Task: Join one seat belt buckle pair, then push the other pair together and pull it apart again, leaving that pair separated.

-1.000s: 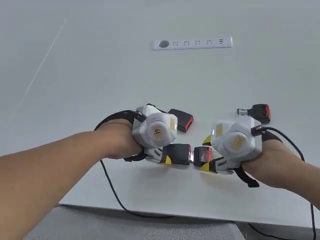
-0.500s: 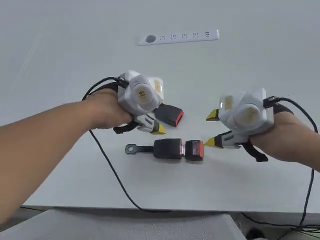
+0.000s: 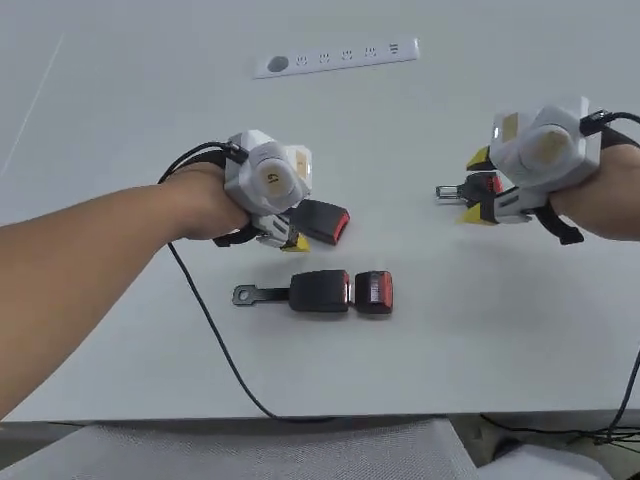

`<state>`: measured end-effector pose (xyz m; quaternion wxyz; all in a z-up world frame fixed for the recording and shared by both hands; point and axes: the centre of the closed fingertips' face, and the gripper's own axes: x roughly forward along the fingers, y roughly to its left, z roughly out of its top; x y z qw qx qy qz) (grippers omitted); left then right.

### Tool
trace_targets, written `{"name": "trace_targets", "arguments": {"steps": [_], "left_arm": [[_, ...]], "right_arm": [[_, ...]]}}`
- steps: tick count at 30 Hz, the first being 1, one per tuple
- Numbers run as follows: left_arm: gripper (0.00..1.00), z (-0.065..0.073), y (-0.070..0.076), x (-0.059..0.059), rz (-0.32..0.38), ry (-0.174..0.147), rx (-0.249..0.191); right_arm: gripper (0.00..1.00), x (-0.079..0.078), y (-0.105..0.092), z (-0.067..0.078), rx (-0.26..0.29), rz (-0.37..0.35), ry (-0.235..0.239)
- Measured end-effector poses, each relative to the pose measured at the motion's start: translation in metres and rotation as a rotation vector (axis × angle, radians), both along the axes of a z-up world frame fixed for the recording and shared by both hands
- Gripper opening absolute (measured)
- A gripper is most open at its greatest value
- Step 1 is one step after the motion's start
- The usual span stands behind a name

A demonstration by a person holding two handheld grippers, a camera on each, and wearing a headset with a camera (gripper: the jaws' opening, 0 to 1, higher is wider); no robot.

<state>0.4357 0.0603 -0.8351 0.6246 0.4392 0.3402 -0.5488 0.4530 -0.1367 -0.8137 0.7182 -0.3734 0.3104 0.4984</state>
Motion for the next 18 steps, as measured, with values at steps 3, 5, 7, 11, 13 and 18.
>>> {"name": "trace_targets", "arguments": {"steps": [3, 5, 7, 11, 13, 18], "left_arm": [[0.49, -0.001, 0.002, 0.006, 0.024, 0.01, -0.007], [0.48, -0.002, 0.002, 0.008, 0.031, 0.014, -0.008], [0.47, -0.004, 0.002, 0.009, 0.036, 0.019, -0.01], [0.45, -0.006, 0.001, 0.009, 0.052, 0.03, -0.012], [0.42, -0.008, 0.002, 0.008, 0.045, 0.034, -0.008], [0.36, -0.011, 0.01, 0.011, 0.056, 0.026, 0.016]], "right_arm": [[0.45, 0.004, -0.01, -0.01, -0.03, 0.018, 0.014], [0.45, 0.007, -0.015, -0.016, -0.042, 0.022, 0.031], [0.44, 0.008, -0.018, -0.02, -0.047, 0.029, 0.05], [0.4, 0.009, -0.02, -0.026, -0.062, 0.041, 0.072], [0.39, 0.009, -0.02, -0.03, -0.08, 0.059, 0.077], [0.36, 0.012, -0.02, -0.033, -0.095, 0.072, 0.094]]}}
